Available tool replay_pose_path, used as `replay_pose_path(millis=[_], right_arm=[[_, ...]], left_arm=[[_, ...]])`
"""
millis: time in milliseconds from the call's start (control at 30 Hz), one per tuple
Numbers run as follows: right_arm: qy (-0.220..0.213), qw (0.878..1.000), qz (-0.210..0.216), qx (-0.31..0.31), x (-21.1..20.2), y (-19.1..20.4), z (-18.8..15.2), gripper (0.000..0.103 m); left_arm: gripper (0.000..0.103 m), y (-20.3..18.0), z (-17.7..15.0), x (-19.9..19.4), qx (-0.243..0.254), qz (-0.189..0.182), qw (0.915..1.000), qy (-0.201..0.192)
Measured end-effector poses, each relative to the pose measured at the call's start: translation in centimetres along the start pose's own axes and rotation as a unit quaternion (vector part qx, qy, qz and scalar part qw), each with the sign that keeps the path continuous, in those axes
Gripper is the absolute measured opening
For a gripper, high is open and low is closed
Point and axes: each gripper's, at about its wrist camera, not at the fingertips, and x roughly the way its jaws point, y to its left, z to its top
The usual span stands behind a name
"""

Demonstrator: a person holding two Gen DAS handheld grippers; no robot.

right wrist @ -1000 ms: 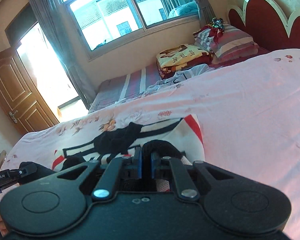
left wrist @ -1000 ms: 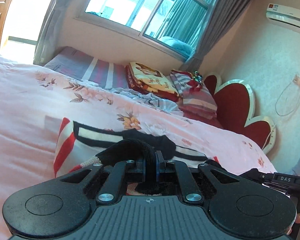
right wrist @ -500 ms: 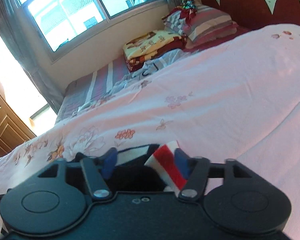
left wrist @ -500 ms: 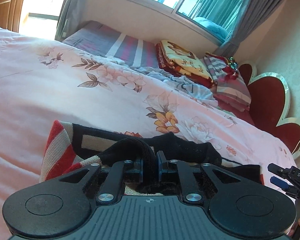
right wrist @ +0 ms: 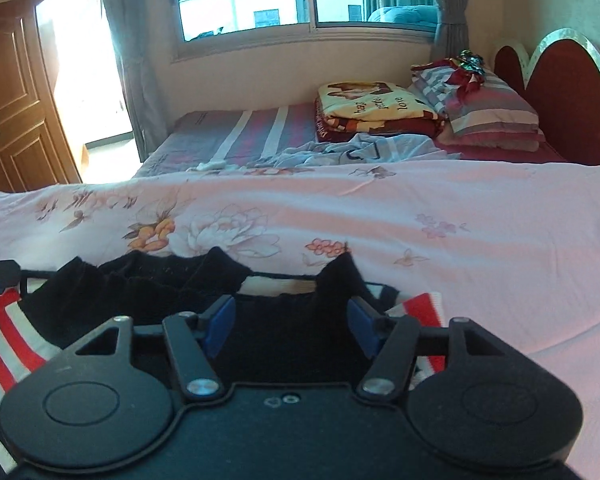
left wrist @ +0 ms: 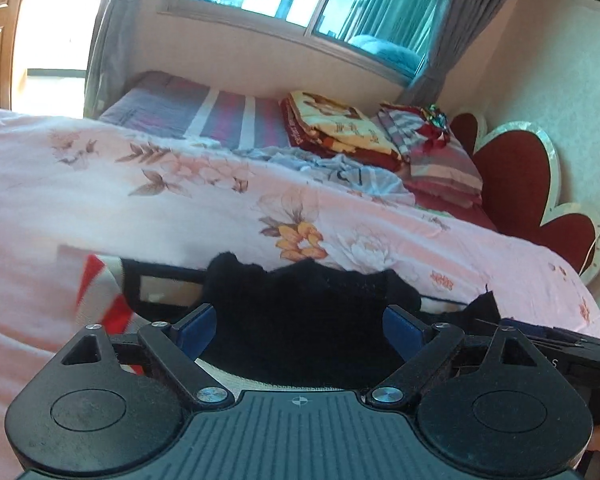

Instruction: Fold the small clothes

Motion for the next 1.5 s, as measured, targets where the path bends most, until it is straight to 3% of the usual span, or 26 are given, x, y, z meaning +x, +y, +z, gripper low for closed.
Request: replay_pose_path(millis=[133, 200, 267, 367, 467, 567, 667, 733, 833, 933, 1100, 1267, 1500], right_arm=[[0.022, 0.999, -0.031, -0.022, 2.0, 0.2, -0.5, 0.06], [0.031, 0.998, -0.055, -0.023, 2.8, -1.3, -0.9, 0.053], [0.027, 0.996, -0.077, -0.037, 3.2, -2.6, -1.7, 0.05], [0.025, 0.995, -0.092, -0.036, 3.0, -3.2, -2.2, 0.053], [0.026, 0.996, -0.084, -0.008, 1.7, -3.5, -1.7, 0.05], [-0.005, 0.998, -0.057, -0.035, -1.7, -1.2, -1.8, 0.052], [-0.008, 0.999, -0.01, -0.045, -4.0, 1.6, -2.6, 0.052], [0.004, 0.998, 0.012, -0.055, -4.5, 3.5, -3.3, 0.052], [0.023, 0.996, 0.005, -0.086, -4.3, 5.0, -5.4, 0.051], [0.031, 0.996, -0.008, -0.084, -4.2, 3.6, -7.3, 0.054], [0.028, 0.997, -0.025, -0.066, -5.6, 1.4, -7.8, 0.055], [0.034, 0.997, -0.039, -0.05, -6.8, 1.7, -7.7, 0.055], [0.017, 0.999, -0.009, -0.04, -10.1, 3.9, -7.9, 0.056]], left_arm=[[0.089, 1.8, -0.7, 3.1, -0.02, 0.05, 0.9981, 0.028], [0.074, 2.2, -1.0, 3.0, -0.001, 0.064, 0.9978, 0.017], [0.073, 2.1, -1.3, 2.7, 0.018, 0.065, 0.9976, 0.015], [0.072, 2.1, -1.6, 2.0, 0.023, 0.067, 0.9974, 0.011], [0.072, 1.5, -1.8, 0.0, 0.017, 0.063, 0.9979, 0.001], [0.072, 0.1, -2.4, -2.6, 0.032, 0.029, 0.999, -0.01], [0.072, -1.5, -3.7, -3.7, 0.053, 0.009, 0.9986, 0.006], [0.072, -1.8, -4.9, -3.8, 0.052, 0.015, 0.9982, 0.025], [0.072, -0.5, -6.7, -4.0, 0.047, 0.035, 0.9978, 0.032], [0.072, 0.1, -7.8, -5.0, 0.083, 0.049, 0.9952, 0.019], [0.072, 1.0, -8.2, -6.5, 0.075, 0.059, 0.9952, 0.02], [0.072, 0.5, -8.1, -8.0, 0.056, 0.081, 0.9948, 0.025], [0.072, -2.3, -8.4, -9.9, 0.06, 0.055, 0.9965, 0.021]])
